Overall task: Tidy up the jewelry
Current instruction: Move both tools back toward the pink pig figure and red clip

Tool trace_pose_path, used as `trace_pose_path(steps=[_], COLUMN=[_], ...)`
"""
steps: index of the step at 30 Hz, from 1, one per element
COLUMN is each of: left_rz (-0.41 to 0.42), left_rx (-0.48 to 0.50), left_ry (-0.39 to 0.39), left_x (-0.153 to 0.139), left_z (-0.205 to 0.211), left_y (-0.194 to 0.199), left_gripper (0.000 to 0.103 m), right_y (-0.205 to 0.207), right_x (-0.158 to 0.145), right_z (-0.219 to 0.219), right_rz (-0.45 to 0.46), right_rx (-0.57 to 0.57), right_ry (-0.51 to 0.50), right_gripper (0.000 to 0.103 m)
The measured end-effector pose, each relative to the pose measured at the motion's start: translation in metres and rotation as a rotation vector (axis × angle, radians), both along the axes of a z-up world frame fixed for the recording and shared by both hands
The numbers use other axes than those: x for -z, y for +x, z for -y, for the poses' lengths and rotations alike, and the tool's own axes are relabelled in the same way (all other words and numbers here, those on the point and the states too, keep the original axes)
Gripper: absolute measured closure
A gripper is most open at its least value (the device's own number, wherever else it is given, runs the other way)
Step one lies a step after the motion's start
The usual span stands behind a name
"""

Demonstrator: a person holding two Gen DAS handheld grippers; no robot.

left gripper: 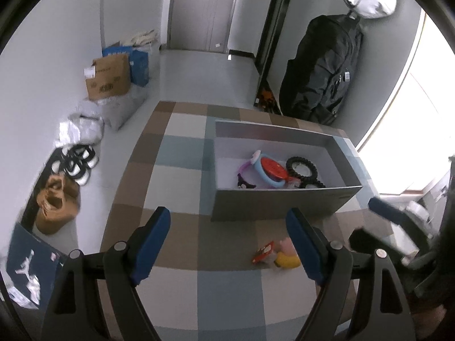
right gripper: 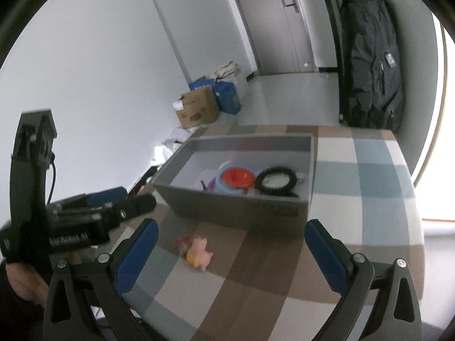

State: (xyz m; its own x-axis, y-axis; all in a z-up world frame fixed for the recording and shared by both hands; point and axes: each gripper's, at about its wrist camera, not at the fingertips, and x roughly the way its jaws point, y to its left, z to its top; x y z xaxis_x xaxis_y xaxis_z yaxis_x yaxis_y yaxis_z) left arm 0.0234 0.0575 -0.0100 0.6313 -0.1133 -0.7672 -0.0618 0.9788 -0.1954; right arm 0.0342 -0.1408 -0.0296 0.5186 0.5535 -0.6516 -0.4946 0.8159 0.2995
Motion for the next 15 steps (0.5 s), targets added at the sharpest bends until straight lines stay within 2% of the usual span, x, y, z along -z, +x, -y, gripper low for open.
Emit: trace_pose_path(steps=[7,13,15], left_rz=[-0.023,-0.046,-0.044], left_rx=[-0.036,-0.045,-0.042], left_ry=[-0.007,0.072,0.073], left_x=[0.003,0.005,0.005], left_z=[-0.015,-0.015,-0.016], left_y=[-0.003,-0.001,-0.002], left_gripper=[0.023,0.023,0.023], right_y=[-0.008,-0.007,-0.006], right_x=[0.011,0.019,0.021], right_z=[-0.009,-0.019,-0.021], right_rz=[-0.032,-0.072,-0.085], right_rx=[-0.011,-0.04,-0.043], right_ry=[-0.024,-0.011,-0.008], right_gripper=[0.0,0.003,0.004])
